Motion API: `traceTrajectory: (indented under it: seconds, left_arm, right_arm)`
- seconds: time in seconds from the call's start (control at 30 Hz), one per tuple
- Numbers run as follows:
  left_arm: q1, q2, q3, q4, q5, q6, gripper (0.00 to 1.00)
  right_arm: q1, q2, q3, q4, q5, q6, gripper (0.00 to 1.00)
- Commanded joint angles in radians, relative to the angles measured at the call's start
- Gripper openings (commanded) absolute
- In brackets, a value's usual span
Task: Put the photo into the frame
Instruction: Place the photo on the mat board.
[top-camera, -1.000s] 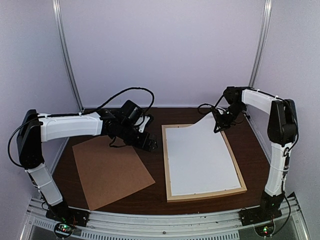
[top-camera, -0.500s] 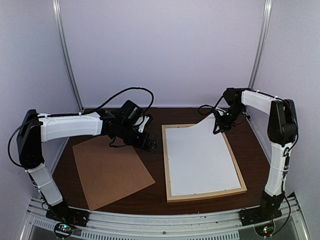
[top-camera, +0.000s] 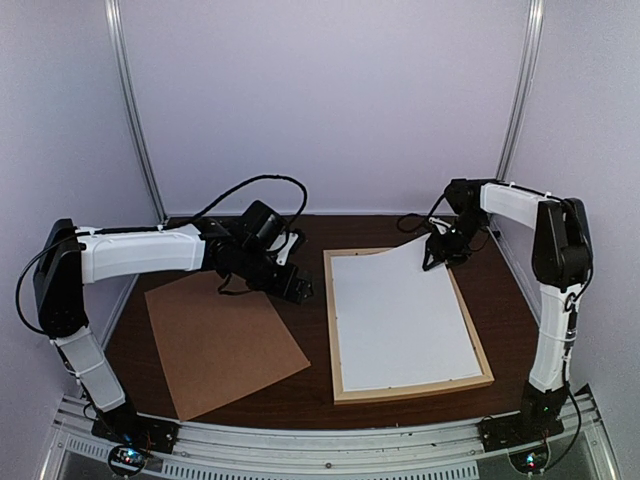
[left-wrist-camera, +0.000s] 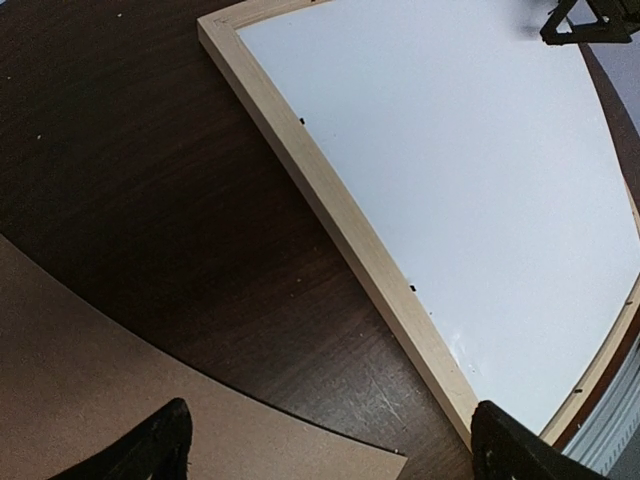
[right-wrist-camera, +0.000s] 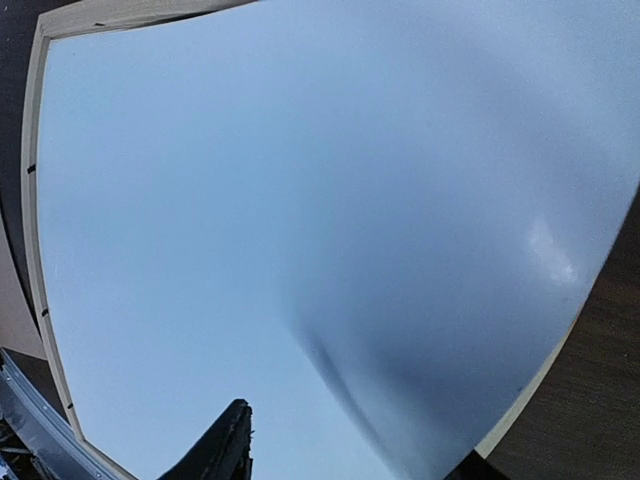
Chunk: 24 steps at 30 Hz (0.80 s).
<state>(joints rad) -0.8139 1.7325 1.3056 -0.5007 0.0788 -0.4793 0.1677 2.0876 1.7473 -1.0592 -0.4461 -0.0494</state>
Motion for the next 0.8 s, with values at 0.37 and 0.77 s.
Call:
traceTrajectory:
  seconds: [0.37,0.77]
  left_arm:
    - [0.014,-0.040,-0.009,-0.007,-0.043,0.017,0.98]
    - [0.048,-0.074,-0.031,-0.031,-0.119,0.034,0.98]
  right_arm:
    - [-0.004,0.014,0.002,0.030,0.161,0.049,0.56]
    - [-0.003,-0.041,-0.018,0.072,0.278,0.091,0.59]
